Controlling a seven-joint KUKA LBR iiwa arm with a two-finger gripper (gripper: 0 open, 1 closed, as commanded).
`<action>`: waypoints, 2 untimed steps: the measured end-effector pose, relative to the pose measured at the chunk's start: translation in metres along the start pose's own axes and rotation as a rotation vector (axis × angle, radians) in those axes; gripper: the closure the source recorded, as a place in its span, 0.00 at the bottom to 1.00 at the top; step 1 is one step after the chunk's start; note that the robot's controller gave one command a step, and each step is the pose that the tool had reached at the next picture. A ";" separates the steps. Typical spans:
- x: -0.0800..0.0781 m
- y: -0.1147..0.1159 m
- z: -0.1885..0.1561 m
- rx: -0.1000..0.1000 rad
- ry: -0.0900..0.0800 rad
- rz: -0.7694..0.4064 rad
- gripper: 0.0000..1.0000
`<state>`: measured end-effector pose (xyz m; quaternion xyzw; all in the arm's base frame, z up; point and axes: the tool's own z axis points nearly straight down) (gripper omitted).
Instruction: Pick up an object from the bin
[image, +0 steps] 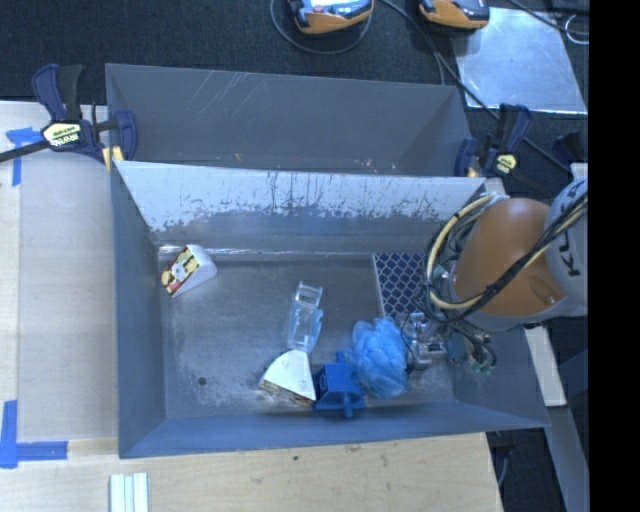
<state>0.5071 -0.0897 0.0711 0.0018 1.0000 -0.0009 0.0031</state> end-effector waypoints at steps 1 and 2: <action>-0.013 0.014 -0.098 -0.001 0.002 0.016 1.00; -0.044 -0.005 -0.194 0.003 -0.012 -0.023 1.00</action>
Offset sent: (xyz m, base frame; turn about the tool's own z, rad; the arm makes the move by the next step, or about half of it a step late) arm 0.0400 -0.0026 0.1899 -0.0253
